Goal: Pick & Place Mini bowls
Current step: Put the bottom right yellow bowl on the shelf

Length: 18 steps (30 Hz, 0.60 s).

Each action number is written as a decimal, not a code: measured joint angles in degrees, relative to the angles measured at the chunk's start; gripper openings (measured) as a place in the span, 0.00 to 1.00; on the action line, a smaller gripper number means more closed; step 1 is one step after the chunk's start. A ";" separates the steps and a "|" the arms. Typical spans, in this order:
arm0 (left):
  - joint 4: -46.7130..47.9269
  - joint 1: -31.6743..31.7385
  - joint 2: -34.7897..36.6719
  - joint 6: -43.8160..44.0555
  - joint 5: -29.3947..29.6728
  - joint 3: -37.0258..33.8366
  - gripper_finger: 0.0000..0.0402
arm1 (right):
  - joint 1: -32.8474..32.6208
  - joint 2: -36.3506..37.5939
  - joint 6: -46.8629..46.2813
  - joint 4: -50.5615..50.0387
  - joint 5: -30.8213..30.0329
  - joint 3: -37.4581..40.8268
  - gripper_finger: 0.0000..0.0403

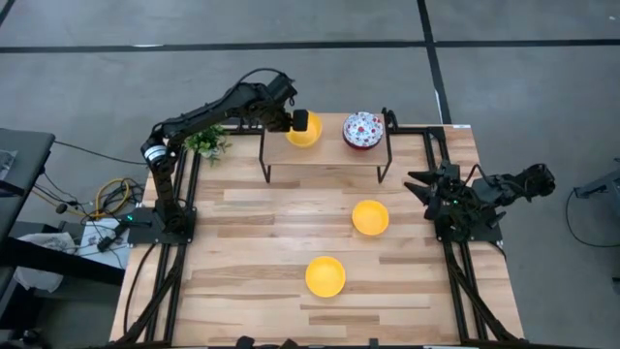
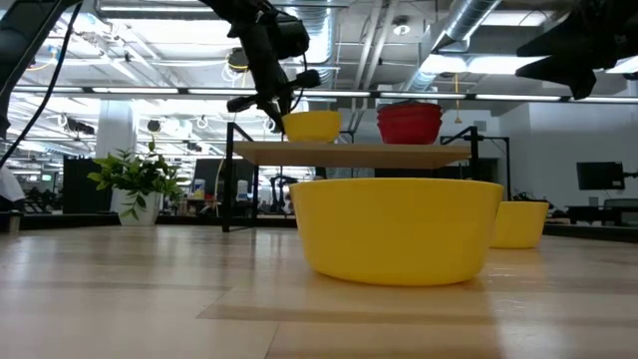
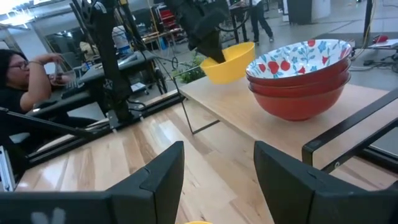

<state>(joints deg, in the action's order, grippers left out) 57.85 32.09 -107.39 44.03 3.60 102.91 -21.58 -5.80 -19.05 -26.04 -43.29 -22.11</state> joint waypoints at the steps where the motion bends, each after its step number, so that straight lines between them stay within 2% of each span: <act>1: 0.29 -0.02 0.00 -0.02 -0.06 0.00 0.01 | 0.00 0.00 0.00 0.00 0.00 0.00 0.45; 18: 2.60 -0.15 -0.63 -0.24 -0.24 0.00 0.01 | 0.00 0.00 0.06 -0.04 0.00 -0.02 0.45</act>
<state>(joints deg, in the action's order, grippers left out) 60.44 31.94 -108.03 43.79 3.36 102.91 -21.58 -5.80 -18.99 -26.08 -43.29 -22.13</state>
